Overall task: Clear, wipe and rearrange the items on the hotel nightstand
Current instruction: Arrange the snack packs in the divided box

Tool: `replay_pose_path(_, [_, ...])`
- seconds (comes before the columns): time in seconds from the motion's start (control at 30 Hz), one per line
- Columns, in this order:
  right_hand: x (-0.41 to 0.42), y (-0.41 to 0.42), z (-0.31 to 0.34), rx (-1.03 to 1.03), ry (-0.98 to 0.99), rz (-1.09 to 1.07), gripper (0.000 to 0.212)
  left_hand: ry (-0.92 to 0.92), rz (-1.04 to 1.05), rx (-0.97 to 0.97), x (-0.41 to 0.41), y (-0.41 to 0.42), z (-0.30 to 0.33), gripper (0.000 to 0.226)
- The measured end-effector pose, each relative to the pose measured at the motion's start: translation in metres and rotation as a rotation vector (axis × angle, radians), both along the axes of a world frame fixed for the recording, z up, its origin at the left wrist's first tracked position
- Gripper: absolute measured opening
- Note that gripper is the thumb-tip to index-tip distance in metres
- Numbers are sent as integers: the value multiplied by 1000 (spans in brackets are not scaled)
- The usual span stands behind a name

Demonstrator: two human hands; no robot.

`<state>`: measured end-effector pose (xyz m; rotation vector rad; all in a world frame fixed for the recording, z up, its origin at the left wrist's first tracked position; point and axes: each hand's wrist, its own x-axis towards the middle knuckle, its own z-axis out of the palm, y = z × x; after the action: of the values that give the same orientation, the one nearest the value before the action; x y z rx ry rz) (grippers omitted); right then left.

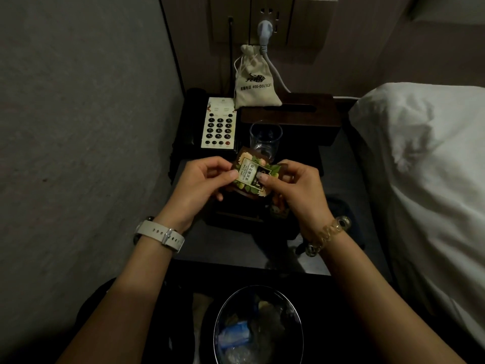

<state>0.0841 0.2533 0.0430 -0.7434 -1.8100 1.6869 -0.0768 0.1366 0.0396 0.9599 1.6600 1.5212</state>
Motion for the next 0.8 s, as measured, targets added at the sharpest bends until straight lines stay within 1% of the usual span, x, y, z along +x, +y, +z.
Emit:
replay_pose_path(0.07, [0,4,2,90,-21,28,8,32,-13,-2,-1,-1,1,15])
replay_pose_path(0.13, [0,7,4,148,-82,90,18,49,-43,15,-1,-2,2,30])
replay_pose_path(0.17, [0,7,5,165,-107,123,20,68,-60,27,0,-3,3,34])
replay_pose_path(0.2, [0,7,5,186,-128,147,20,94,-74,34,0,-3,3,30])
replay_pose_path(0.23, [-1,5,6,213,-145,159,18,125,-83,32,0,-2,3,22])
replay_pose_path(0.3, [-2,4,7,230,-137,155,12,177,-67,14,-1,-3,2,10])
replay_pose_path(0.37, [-2,6,9,203,-100,126,9,198,-15,10,-5,-4,0,11])
replay_pose_path(0.43, [-1,8,12,214,-108,90,11,197,31,20,-9,-6,-1,14])
replay_pose_path(0.5, [-1,9,12,301,-159,61,15,214,34,7,-10,-6,-2,16])
replay_pose_path(0.67, [-6,8,10,424,-199,-26,24,391,31,-99,-9,-6,-8,7])
replay_pose_path(0.8, [-11,3,5,505,-311,-20,29,414,54,-87,-10,-6,-11,5])
